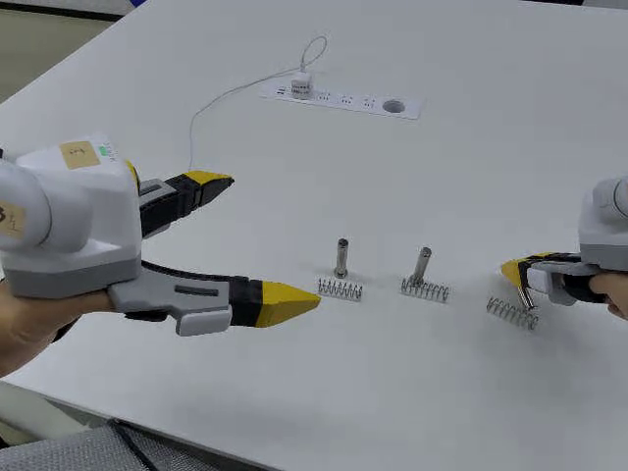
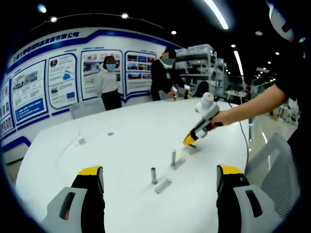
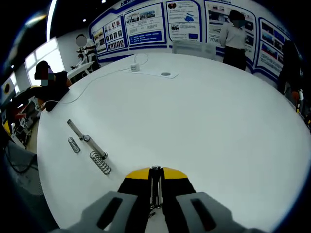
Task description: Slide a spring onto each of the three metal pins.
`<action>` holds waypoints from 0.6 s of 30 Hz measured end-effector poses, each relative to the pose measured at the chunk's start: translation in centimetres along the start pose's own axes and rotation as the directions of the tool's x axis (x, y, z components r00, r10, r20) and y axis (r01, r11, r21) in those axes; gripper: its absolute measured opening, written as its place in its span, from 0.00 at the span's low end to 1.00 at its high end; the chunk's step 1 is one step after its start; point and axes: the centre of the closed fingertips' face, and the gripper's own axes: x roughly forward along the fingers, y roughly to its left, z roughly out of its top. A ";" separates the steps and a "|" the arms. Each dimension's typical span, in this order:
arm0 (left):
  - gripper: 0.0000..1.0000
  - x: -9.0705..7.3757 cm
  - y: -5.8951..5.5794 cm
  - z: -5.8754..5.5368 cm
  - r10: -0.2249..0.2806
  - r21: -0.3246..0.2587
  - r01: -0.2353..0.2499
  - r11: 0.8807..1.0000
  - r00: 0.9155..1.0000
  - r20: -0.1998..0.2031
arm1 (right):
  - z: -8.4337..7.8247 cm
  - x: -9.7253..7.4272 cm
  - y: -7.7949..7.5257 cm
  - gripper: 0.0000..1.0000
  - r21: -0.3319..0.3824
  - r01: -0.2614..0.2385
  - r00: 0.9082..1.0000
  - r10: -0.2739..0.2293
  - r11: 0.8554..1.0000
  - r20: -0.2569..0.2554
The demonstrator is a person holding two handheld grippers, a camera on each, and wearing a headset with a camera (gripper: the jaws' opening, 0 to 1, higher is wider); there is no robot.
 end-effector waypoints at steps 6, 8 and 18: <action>0.99 -0.3 0.0 0.4 0.008 0.004 -0.008 1.000 1.000 0.010 | 0.7 -0.6 0.0 0.07 -0.017 0.000 0.999 0.001 1.000 0.045; 0.99 -0.4 -0.1 0.3 0.007 0.011 -0.007 1.000 1.000 0.004 | 1.1 -0.7 0.0 0.07 -0.023 0.001 0.998 0.001 1.000 0.060; 0.99 -0.8 -0.6 0.3 0.013 0.011 -0.013 1.000 1.000 0.007 | 1.4 -1.7 1.0 0.07 -0.053 0.005 0.994 0.001 0.999 0.108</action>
